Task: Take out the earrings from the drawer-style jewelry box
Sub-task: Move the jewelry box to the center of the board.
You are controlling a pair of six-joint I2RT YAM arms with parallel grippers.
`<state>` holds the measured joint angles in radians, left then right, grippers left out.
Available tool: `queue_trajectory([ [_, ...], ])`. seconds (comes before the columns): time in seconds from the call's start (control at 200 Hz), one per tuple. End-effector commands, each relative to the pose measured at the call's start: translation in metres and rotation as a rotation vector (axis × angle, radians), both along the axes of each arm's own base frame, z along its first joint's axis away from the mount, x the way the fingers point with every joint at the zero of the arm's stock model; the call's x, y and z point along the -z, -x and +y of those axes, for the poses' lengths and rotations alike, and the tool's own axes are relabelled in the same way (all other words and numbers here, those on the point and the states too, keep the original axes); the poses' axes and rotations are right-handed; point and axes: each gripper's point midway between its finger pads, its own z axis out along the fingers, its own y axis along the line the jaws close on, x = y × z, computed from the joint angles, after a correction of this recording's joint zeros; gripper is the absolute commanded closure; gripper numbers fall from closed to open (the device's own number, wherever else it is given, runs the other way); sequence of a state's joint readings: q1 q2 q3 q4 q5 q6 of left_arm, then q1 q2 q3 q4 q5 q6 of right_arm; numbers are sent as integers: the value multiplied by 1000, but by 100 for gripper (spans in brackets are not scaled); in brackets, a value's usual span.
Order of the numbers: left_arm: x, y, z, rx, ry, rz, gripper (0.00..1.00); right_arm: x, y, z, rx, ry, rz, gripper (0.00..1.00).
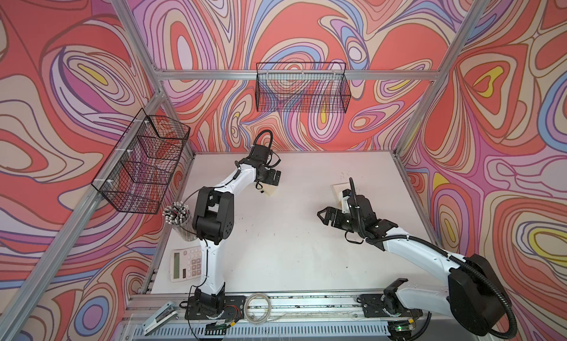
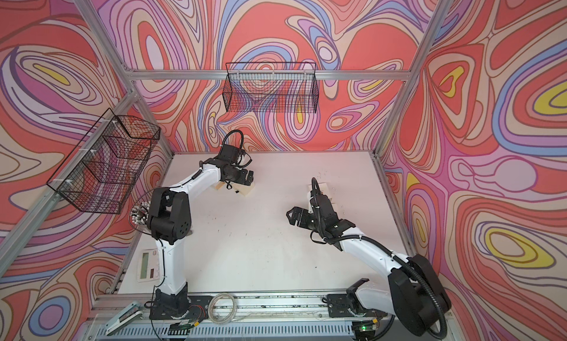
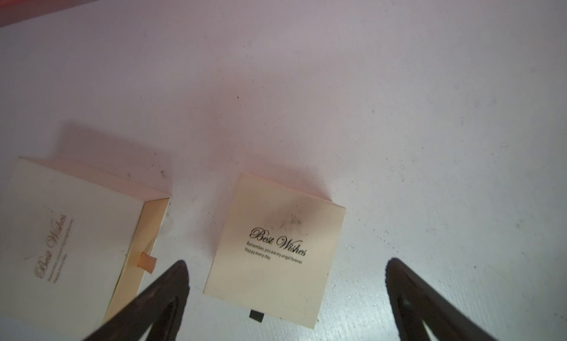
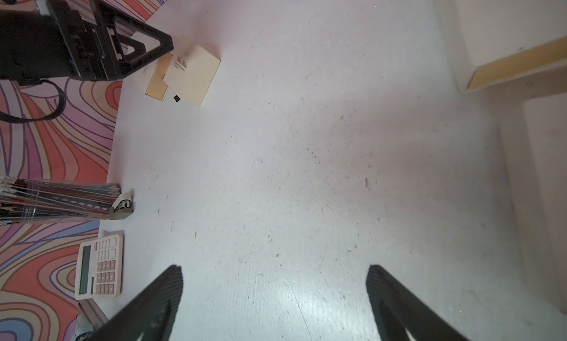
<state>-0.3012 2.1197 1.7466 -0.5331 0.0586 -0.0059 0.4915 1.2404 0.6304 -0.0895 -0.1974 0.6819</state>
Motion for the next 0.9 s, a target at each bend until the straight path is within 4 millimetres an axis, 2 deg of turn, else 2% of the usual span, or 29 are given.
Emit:
queue_trajectory([
  [0.0,19,9,1,110,-73,78,0,6,5,4,-13,-21,15,2],
  [0.115,28,6,1,123,-90,98,0,11,9,2,-13,-24,27,2],
  [0.295,37,-7,12,77,-143,118,0,11,14,1,-16,-32,31,2],
  [0.501,49,-6,5,110,-121,186,0,13,19,-2,-11,-28,35,2],
  [0.896,49,3,11,13,-105,213,16,16,20,-5,-4,-17,39,2],
])
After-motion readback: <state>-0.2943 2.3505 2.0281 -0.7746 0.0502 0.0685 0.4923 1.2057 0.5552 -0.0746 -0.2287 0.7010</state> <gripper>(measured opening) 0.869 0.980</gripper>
